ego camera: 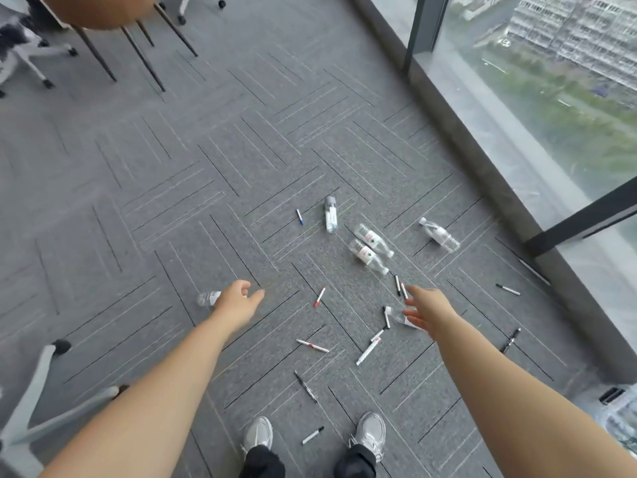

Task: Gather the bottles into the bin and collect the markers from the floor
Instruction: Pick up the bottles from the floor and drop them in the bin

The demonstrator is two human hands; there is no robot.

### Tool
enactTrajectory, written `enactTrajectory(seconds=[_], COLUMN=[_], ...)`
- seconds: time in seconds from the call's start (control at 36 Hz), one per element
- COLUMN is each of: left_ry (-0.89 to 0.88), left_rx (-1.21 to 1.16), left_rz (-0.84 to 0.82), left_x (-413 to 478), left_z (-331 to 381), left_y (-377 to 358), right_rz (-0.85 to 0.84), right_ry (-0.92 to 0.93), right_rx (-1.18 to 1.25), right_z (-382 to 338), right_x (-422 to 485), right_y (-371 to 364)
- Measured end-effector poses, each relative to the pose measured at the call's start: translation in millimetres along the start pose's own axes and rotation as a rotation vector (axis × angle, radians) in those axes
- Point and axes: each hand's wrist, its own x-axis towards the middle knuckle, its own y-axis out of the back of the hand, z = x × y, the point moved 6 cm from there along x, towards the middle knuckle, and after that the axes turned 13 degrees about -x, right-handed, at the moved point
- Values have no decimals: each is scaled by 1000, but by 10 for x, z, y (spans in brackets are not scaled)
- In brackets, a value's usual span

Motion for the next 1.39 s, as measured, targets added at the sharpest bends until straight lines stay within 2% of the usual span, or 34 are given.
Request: enactTrajectory(seconds=[0.19,0.39,0.67,0.81,0.94,1.22,1.39], left_ry=[-27,-101,-345,-441,-541,-595,-651], left_rx=[-8,49,328,473,611,825,950], left_rz=[-37,-195,-307,-363,-412,-523,-578], left_x=[409,1108,1854,2281,2751,3614,4018], left_z=[-152,-4,655,1113,1604,2299,2448], left_y=[313,467,755,470,-57,-858,-1160], right_rz=[41,139,255,242,250,241,291], right_ry=[17,5,-23,-25,-64,-198,-217], right_rx=[-46,-39,-169,-205,-166,-74,-38], right_z=[-337,-522,-870,-1136,-1342,-1631,-1751], right_x=[49,114,152,372,955,1924,2278], right_y=[-493,-1001,-1497,-1625,-1702,-1736,-1730])
